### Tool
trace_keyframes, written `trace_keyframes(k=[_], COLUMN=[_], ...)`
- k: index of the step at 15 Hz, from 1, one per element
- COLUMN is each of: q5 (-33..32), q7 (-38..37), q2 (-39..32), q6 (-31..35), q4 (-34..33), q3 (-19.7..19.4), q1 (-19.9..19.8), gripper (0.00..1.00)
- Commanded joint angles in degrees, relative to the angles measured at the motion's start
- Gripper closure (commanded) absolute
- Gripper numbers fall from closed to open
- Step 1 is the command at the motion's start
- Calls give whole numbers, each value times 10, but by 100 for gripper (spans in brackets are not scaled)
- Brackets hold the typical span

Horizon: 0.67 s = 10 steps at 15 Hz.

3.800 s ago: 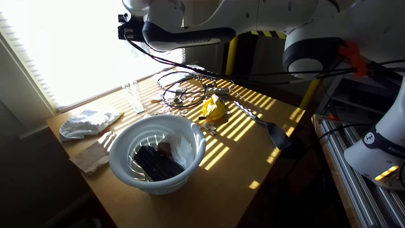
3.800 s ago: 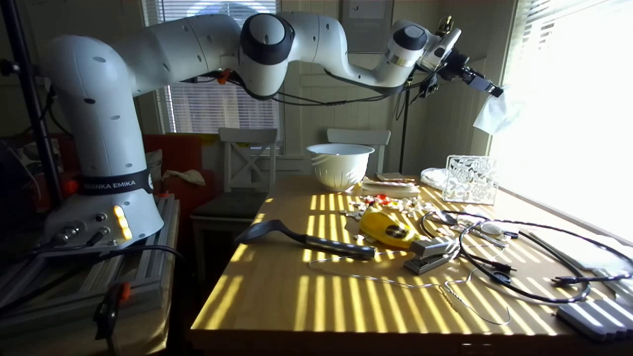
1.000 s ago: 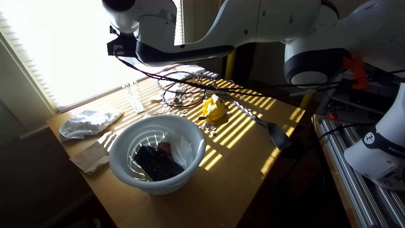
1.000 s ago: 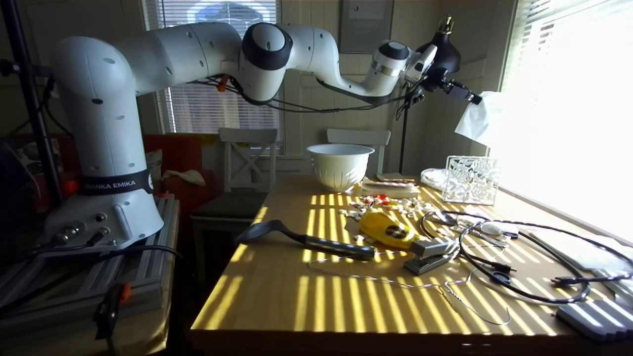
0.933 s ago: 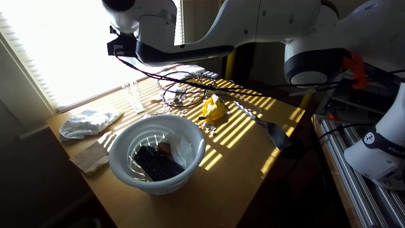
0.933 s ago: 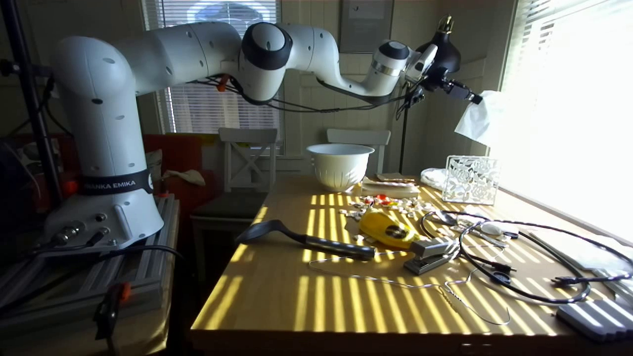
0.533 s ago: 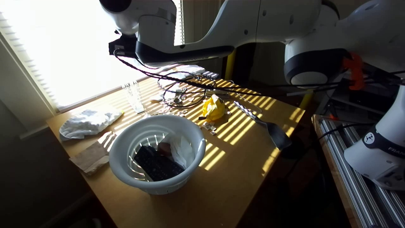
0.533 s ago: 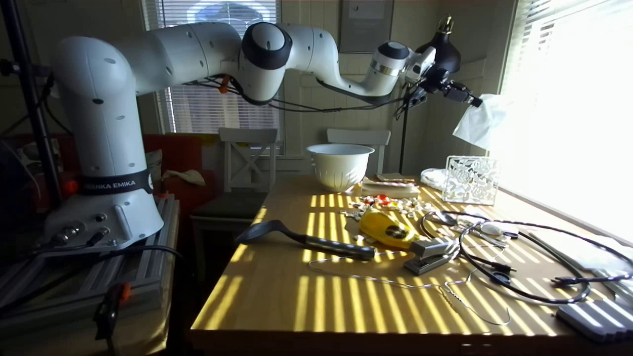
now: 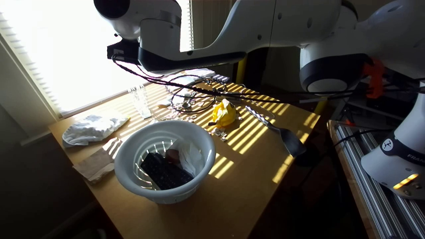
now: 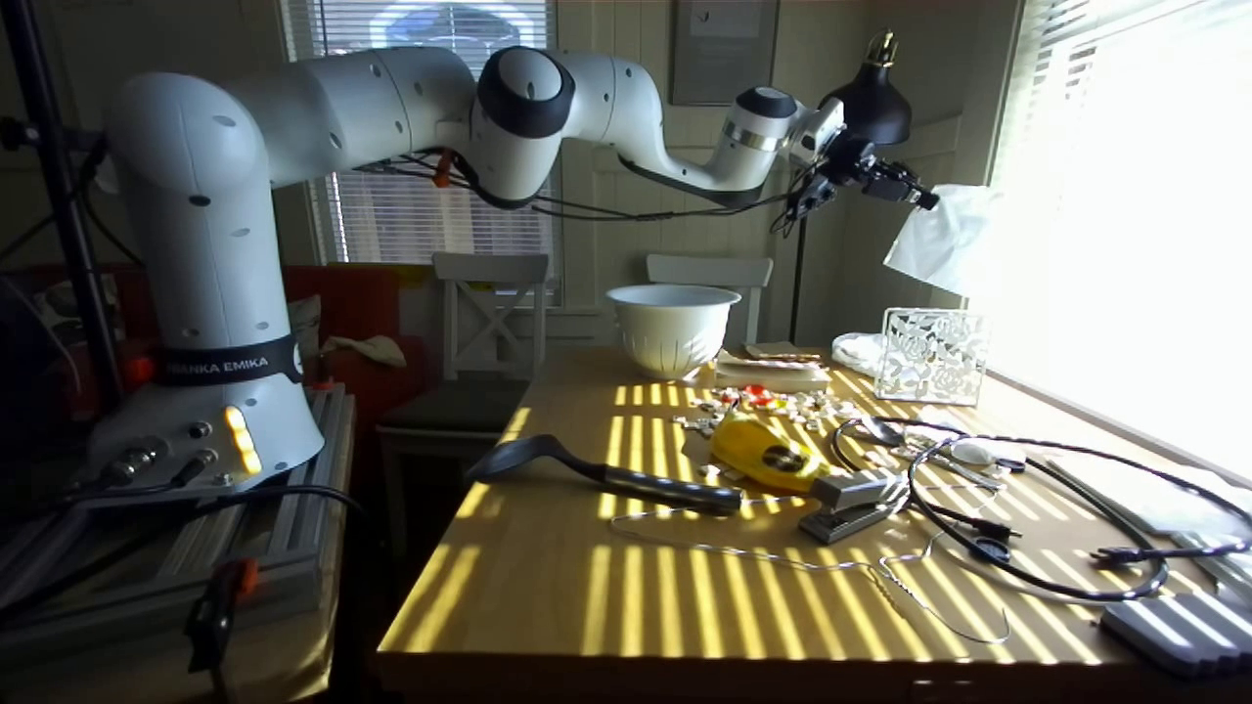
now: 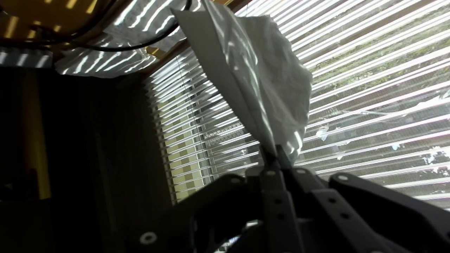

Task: Pick up the tissue, then place it on the white stand

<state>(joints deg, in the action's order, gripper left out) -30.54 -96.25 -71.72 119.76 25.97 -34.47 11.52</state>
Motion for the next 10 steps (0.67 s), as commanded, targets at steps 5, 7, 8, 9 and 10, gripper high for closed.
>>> trace_keyframes(k=[5,7,8,9,10], q5=[-12,-7,-4,-2,-2], q7=[-14,-20,-24,-31,-37], q2=[-18,-21,-24,-25,-26], q6=[87,98,103,98,91], q4=[-13,-13,-13,-13,-14], q3=[-1,0,1,1,0], q1=[-4,-5,-6,-6,-4], gripper=[100,100,100,100,100])
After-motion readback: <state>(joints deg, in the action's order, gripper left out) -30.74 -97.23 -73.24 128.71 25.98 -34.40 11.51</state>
